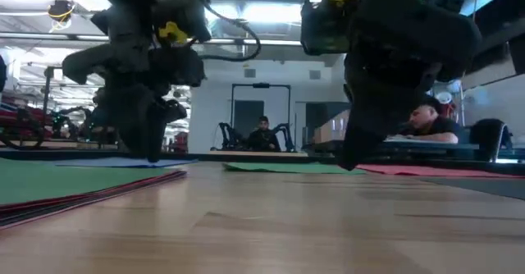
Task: Organize paper
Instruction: Stack the green paper on top of the other green paper
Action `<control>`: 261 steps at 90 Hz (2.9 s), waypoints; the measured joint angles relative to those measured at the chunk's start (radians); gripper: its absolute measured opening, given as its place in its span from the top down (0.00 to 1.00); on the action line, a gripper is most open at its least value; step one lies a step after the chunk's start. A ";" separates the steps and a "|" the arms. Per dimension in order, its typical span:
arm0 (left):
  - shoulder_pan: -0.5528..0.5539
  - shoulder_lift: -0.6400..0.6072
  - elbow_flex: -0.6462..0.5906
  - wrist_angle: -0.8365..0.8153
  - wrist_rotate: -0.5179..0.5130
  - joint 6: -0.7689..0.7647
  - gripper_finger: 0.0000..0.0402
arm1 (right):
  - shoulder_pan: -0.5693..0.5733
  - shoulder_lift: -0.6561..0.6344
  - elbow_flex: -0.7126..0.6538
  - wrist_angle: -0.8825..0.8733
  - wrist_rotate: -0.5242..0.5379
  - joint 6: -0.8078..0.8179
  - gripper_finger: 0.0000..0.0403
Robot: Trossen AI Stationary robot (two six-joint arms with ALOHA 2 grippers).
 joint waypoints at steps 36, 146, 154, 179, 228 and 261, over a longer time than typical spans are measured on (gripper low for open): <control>0.007 0.050 0.001 0.039 -0.031 0.032 0.68 | 0.000 -0.002 0.000 0.000 0.000 0.005 0.79; 0.005 0.068 0.113 -0.124 -0.043 0.022 1.00 | 0.002 -0.002 0.000 -0.004 -0.008 0.004 0.79; 0.005 0.068 0.113 -0.134 -0.043 0.013 1.00 | 0.002 -0.002 0.000 -0.004 -0.008 0.004 0.79; 0.005 0.068 0.113 -0.150 -0.071 0.011 1.00 | 0.002 -0.002 0.000 -0.004 -0.008 0.004 0.79; 0.005 0.066 0.114 -0.146 -0.046 -0.029 1.00 | 0.002 -0.002 0.000 -0.004 -0.008 0.004 0.79; 0.006 0.066 0.062 -0.118 -0.039 -0.072 0.76 | 0.002 -0.001 0.000 -0.004 -0.008 0.004 0.79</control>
